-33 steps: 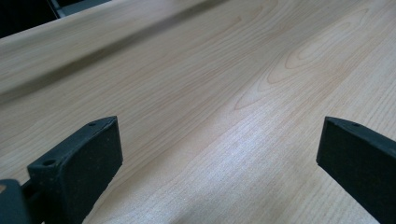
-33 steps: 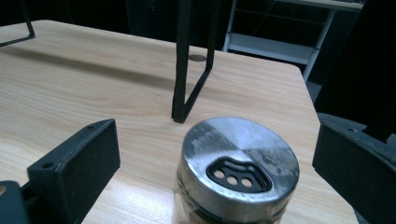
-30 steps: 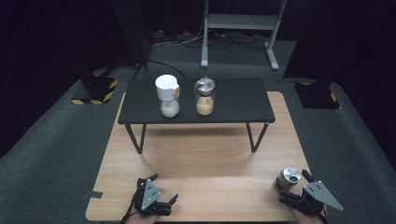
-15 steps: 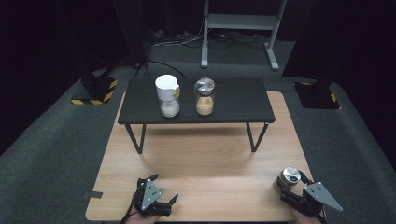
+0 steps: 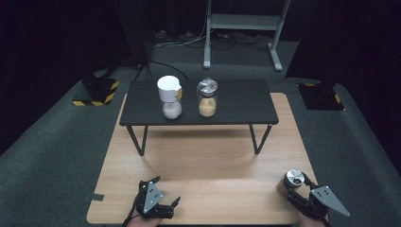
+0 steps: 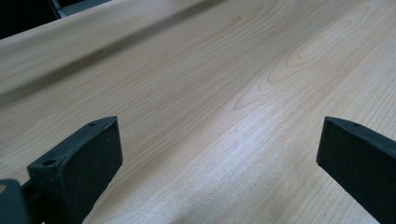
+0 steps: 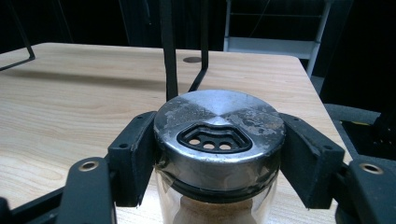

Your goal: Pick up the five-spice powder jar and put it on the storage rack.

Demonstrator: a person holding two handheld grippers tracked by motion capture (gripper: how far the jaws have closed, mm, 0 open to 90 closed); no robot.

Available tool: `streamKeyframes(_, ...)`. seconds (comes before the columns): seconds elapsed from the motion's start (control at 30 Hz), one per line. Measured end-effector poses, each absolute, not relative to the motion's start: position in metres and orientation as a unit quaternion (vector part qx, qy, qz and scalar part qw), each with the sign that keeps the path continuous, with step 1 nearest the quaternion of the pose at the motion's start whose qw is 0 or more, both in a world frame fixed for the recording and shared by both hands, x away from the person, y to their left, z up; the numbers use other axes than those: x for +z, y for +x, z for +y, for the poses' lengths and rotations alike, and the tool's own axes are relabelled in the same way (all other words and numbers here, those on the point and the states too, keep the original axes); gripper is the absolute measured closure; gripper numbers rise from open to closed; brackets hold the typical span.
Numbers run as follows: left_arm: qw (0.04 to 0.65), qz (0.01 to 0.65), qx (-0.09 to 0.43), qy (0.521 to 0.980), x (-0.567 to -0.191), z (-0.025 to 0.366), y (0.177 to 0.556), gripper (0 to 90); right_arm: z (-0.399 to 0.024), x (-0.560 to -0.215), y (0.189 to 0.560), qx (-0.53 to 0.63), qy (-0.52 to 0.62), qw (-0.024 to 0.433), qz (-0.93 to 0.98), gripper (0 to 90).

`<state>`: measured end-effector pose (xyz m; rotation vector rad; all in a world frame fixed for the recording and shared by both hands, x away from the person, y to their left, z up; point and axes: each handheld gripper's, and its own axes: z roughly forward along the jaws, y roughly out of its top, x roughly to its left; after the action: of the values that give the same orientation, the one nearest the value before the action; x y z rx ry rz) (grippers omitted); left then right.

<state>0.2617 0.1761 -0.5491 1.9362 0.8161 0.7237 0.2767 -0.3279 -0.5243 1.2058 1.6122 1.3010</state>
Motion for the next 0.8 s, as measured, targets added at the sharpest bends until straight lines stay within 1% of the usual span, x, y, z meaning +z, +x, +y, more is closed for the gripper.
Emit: streamKeyframes(0.8, 0.444, 0.33, 0.292, 0.78, -0.5492, 0.1761, 0.2616, 0.5, -0.3266, -0.5214, 0.2779, 0.505, 0.459, 0.361, 0.636, 34.5)
